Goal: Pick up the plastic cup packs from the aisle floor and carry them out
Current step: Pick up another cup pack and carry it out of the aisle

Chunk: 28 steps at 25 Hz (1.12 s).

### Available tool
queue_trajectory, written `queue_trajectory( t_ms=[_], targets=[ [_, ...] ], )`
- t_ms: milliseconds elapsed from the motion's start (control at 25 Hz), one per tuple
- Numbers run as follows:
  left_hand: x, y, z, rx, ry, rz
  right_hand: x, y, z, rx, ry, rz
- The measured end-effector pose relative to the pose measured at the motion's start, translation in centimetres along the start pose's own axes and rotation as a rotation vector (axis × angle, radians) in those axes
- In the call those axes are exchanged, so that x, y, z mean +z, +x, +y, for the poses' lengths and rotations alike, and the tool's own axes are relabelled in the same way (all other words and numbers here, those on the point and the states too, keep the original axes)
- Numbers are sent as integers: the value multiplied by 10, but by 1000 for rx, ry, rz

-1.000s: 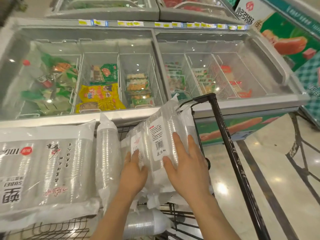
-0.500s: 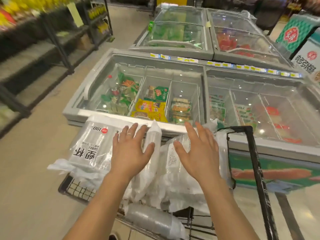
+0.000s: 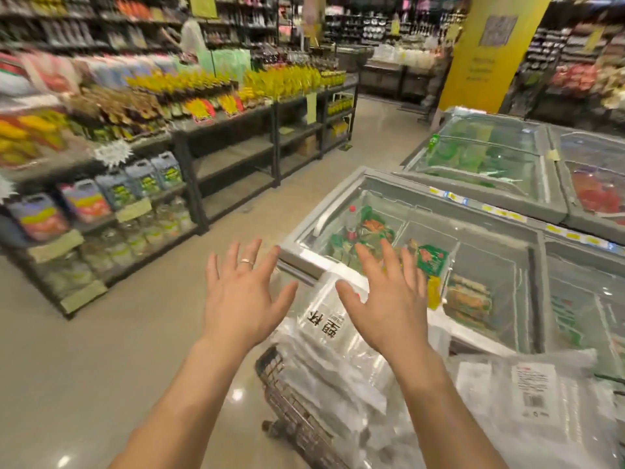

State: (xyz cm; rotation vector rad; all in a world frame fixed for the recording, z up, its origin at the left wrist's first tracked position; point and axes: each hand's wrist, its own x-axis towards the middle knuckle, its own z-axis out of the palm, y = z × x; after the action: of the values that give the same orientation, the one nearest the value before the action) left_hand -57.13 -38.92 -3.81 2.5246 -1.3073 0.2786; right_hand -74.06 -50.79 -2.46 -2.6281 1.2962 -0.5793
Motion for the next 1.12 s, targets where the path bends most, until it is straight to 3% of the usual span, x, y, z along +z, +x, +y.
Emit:
queue_trajectory(
  t_ms=[480, 840, 1120],
  targets=[
    [-135, -68, -365, -426, 204, 190, 84, 7, -390, -487, 104, -52],
    [-188, -112, -513, -725, 292, 262, 144, 23, -578, -757, 257, -90],
    [-206, -58, -631, -909, 412, 277, 211, 89, -718, -908, 337, -127]
  ],
)
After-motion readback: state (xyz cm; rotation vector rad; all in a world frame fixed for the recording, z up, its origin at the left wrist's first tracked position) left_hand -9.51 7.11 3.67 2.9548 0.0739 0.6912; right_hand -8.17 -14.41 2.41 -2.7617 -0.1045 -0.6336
